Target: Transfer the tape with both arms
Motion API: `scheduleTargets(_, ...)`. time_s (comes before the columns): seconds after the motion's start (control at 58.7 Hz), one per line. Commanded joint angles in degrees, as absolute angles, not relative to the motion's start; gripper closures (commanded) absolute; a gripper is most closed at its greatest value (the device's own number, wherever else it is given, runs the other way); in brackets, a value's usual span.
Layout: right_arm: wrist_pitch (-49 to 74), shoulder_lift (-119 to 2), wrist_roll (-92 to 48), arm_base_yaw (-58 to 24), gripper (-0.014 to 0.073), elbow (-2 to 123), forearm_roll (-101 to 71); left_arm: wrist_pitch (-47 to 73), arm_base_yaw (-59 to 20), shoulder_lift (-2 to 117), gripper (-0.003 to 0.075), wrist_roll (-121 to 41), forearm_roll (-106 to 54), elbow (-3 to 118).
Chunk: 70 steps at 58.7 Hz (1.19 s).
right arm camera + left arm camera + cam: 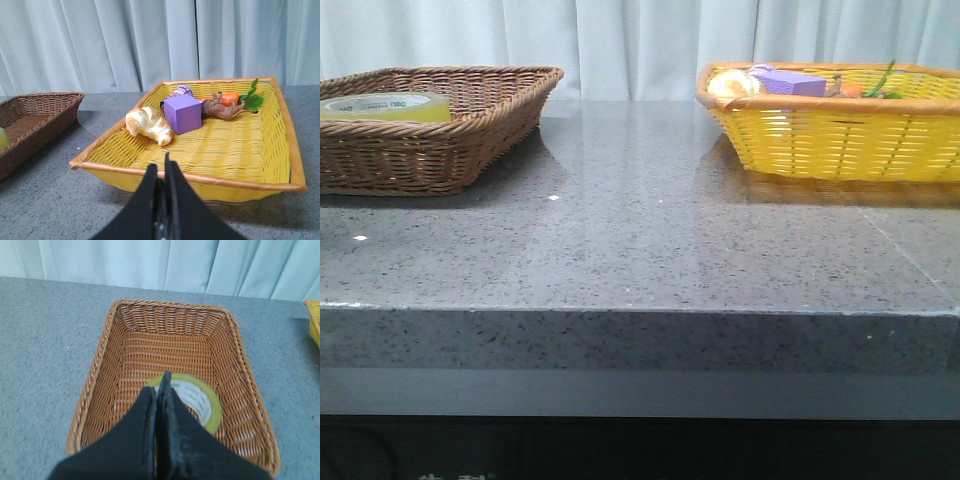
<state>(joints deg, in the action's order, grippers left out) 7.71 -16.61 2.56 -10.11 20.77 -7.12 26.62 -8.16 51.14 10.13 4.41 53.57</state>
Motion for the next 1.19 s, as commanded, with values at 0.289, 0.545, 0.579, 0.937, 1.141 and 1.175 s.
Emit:
scheduleTargets(0.289, 3.5, -17.0, 2.3, -9.9, 0.0684, 22.1, -6.4, 20.7, -8.2, 22.2, 0.074, 10.6, 6.2, 34.7)
scheduleTargets(0.545, 3.5, -17.0, 2.3, -9.9, 0.0684, 22.1, -6.4, 23.2, -8.2, 7.7, 0.074, 10.6, 6.2, 29.1)
scheduleTargets(0.579, 3.5, -17.0, 2.3, -9.9, 0.0684, 22.1, -6.4, 23.4, -8.2, 6.9, 0.074, 10.6, 6.2, 29.1)
scheduleTargets(0.937, 3.5, -17.0, 2.3, -9.9, 0.0684, 22.1, -6.4, 23.4, -8.2, 5.7, 0.074, 10.6, 6.2, 29.1)
scheduleTargets(1.141, 3.5, -17.0, 2.3, -9.9, 0.0684, 22.1, -6.4, 23.4, -8.2, 5.7, 0.074, 10.6, 6.5, 29.1)
scheduleTargets(1.175, 3.5, -17.0, 2.3, -9.9, 0.0684, 22.1, -6.4, 23.2, -8.2, 5.7, 0.074, 10.6, 6.3, 29.1)
